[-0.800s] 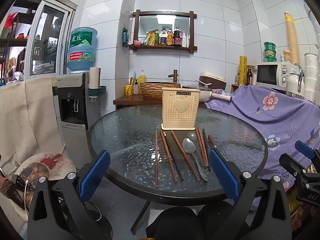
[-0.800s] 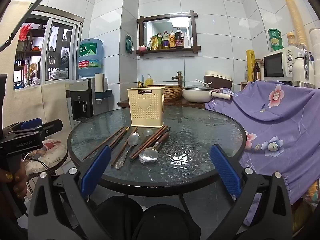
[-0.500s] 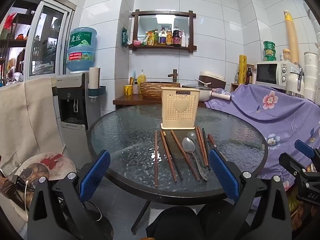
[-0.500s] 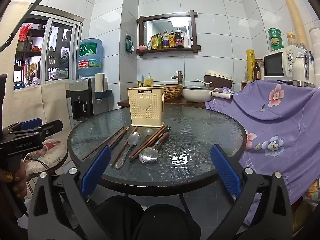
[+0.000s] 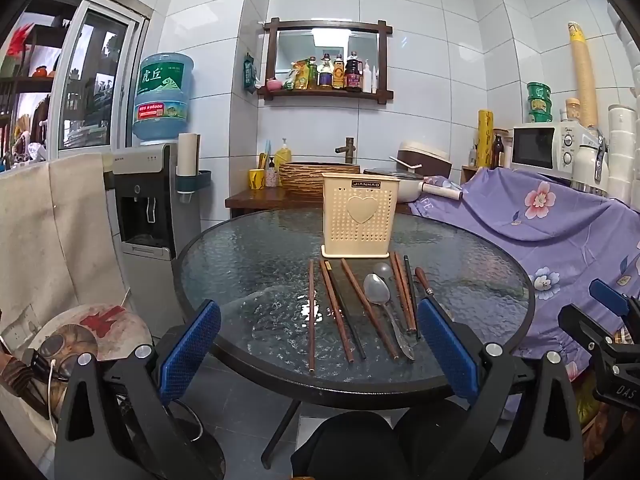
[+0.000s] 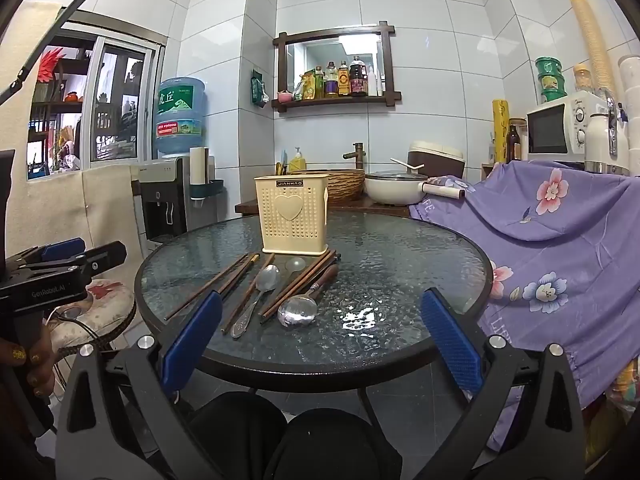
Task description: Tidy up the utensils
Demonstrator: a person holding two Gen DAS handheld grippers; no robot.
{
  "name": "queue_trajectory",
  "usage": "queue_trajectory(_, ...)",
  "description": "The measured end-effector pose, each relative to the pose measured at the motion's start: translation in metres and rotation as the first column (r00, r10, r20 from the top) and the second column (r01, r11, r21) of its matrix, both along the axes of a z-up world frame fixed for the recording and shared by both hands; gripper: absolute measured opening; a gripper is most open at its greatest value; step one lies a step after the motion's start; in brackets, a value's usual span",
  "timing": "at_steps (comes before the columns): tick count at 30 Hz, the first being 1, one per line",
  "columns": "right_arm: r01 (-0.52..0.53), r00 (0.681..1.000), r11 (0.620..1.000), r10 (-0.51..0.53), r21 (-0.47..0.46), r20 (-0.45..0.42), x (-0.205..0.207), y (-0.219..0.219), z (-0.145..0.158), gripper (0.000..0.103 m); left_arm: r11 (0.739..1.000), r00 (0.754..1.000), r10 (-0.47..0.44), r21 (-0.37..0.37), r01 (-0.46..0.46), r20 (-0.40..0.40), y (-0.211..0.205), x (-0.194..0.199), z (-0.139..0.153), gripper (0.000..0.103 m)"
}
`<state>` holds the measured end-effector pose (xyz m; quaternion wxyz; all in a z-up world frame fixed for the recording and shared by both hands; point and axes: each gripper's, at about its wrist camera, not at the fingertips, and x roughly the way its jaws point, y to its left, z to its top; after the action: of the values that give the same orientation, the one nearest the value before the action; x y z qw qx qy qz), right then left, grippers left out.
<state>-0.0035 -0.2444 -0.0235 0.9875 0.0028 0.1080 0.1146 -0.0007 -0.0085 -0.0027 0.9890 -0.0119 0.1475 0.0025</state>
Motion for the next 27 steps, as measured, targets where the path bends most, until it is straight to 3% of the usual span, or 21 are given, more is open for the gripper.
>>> queue_trajectory(27, 0.000, 1.000, 1.000, 0.000, 0.001, 0.000, 0.0003, 0.0007, -0.0009, 0.098, 1.000, 1.000, -0.007, -0.010, 0.007, 0.000, 0.0069, 0.0013, 0.0032, 0.097)
